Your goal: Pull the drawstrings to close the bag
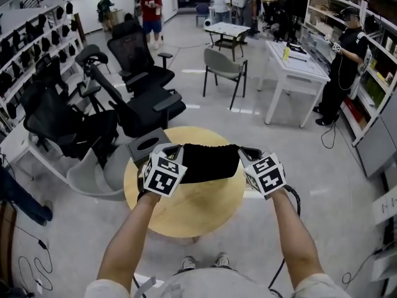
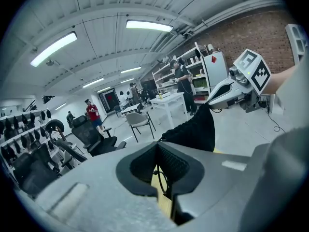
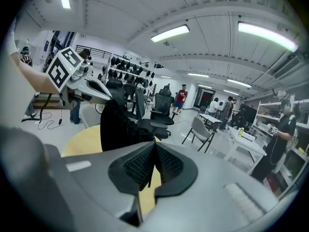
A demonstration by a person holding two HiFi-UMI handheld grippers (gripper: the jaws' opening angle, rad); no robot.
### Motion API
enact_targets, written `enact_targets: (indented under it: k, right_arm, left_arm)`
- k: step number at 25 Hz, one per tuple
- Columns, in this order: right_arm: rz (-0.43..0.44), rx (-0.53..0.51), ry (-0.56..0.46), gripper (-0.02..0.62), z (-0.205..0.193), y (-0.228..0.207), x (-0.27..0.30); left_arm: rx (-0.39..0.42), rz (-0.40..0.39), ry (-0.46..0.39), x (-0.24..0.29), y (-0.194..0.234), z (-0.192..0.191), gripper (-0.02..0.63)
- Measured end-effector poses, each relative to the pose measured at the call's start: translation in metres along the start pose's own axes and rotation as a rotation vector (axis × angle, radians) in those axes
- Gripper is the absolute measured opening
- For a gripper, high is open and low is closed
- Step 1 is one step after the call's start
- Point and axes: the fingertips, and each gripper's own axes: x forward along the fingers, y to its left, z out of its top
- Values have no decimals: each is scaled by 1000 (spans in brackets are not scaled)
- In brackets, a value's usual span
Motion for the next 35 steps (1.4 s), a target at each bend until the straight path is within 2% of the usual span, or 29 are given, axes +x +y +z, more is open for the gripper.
enact_targets:
  k: [12, 19, 29, 35]
  right_arm:
    - [-113, -3, -131, 9, 53, -26, -44]
    - [-186, -16, -195, 9, 79, -39, -65]
    - [-260, 10, -310, 9, 110, -58, -92]
    - [-289, 21, -347, 9, 120, -61, -100]
  left_arm:
    - [4, 45, -145, -26, 9, 62, 6]
    - [-33, 79, -229, -45, 16, 101, 6]
    - [-35, 115, -311, -62, 21, 136, 6]
    - [-46, 133, -343, -70, 24, 146, 6]
